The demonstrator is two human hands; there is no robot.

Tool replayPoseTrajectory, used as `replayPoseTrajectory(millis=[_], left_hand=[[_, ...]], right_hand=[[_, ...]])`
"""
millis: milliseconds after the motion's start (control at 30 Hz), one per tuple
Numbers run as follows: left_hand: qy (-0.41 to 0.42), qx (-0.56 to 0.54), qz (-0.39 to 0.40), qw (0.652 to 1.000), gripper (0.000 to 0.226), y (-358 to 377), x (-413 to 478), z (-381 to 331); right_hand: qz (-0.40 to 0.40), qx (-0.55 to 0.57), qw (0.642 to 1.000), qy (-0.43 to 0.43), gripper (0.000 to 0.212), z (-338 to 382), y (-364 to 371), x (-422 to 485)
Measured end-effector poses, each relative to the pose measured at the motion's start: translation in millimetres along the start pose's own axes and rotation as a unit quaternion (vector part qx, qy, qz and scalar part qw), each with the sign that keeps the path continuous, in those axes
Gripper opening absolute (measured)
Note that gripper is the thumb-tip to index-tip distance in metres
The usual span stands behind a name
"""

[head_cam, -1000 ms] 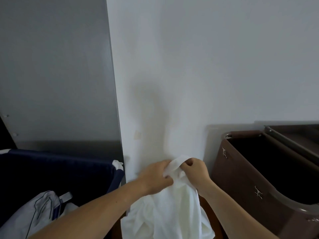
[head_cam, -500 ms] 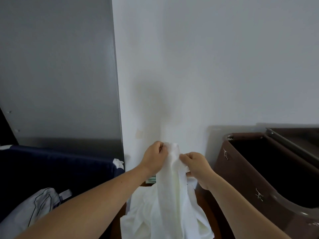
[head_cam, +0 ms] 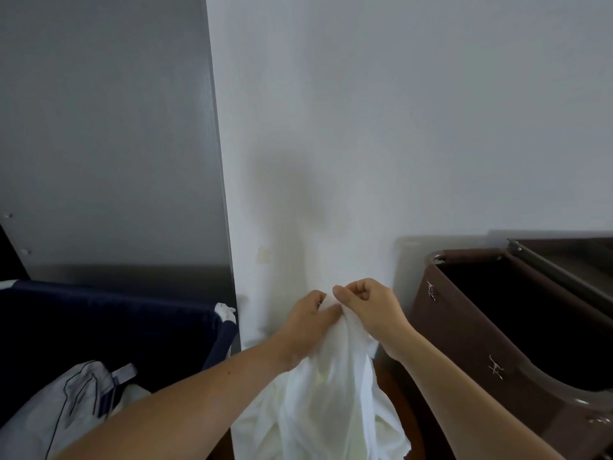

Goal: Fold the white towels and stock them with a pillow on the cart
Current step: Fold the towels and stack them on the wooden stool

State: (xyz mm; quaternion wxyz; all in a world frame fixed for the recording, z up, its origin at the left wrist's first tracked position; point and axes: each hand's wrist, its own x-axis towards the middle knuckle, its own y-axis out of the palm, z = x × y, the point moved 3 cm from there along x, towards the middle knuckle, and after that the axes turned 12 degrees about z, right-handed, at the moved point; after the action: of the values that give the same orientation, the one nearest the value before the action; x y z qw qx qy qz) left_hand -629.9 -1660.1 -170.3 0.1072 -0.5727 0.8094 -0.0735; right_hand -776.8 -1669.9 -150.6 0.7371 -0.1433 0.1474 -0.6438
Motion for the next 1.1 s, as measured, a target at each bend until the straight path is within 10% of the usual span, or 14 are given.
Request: replayPoseTrajectory(millis=[133,333,1100], left_hand=[[0.008,-0.001,-0.104,0.995,0.009,-25,-1,-2],[-0.043,0.049,0.056,0.996,0.021,-16,-9,15],[-0.055,-0.133,0.071,0.987,0.026,-21,-63,78]], right_hand=[[0.022,-0.006,1.0,-0.005,0.03,-10,10,-8],[0.006,0.021,1.0,-0.021,0.005,-13,26,-15],[0.113,0.168,0.979,0.002,0.02,-45,81,-68]])
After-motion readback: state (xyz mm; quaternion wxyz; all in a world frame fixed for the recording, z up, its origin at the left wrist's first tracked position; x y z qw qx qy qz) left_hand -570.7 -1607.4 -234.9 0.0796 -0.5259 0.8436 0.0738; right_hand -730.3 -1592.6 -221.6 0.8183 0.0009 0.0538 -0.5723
